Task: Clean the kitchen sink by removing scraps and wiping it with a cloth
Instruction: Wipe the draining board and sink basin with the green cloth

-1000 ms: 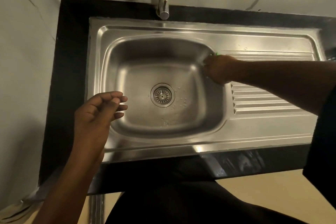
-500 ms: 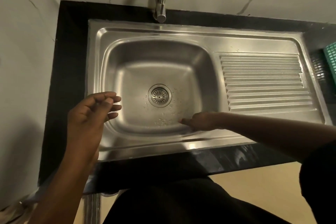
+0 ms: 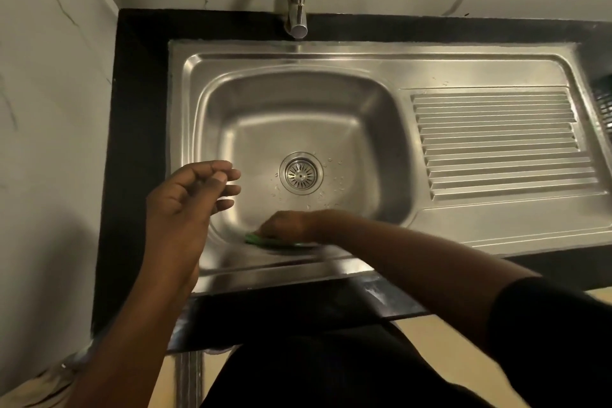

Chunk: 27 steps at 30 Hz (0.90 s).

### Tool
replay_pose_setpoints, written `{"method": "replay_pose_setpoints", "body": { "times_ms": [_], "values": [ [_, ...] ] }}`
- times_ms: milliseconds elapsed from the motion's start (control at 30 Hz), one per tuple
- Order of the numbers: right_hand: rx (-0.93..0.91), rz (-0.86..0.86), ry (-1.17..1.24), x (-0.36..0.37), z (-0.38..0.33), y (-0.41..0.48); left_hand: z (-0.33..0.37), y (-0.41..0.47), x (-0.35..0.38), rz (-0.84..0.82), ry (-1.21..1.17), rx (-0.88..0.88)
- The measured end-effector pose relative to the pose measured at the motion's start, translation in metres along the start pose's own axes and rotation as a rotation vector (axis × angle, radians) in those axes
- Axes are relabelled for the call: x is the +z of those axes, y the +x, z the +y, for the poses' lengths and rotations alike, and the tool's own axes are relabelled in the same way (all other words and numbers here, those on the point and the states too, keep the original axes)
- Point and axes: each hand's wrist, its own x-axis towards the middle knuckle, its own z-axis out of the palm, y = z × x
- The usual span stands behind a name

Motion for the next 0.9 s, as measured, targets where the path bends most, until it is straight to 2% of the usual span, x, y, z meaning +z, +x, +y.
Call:
{"method": "replay_pose_setpoints", "body": {
  "times_ms": [233, 300, 433, 500, 567, 633, 767, 900],
  "values": [
    [0.468, -0.242, -0.211, -0.032, 0.124, -0.069, 0.001, 0.003, -0.002, -0.028, 0.02, 0.013],
    [0.492, -0.251, -0.275, -0.043, 0.136, -0.072, -0.003, 0.003, -0.004, -0.031, 0.025, 0.002],
    [0.381, -0.058, -0.645, -0.066, 0.125, -0.07, -0.008, 0.004, -0.006, -0.049, 0.041, -0.014],
    [0.349, 0.164, -0.817, -0.08, 0.119, -0.073, -0.009, 0.004, -0.006, -0.051, 0.046, -0.018],
    [0.36, 0.373, -0.888, -0.087, 0.121, -0.072, -0.009, 0.005, -0.005, -0.049, 0.047, -0.019],
    [0.424, 0.424, -0.864, -0.084, 0.126, -0.065, -0.009, 0.004, -0.006, -0.045, 0.038, -0.028],
    [0.54, 0.351, -0.632, -0.052, 0.148, -0.047, -0.01, 0.002, -0.013, -0.027, 0.025, -0.032],
    [0.604, 0.459, -0.355, -0.035, 0.16, -0.026, -0.013, 0.002, -0.023, -0.003, 0.028, -0.045]
  ]
}}
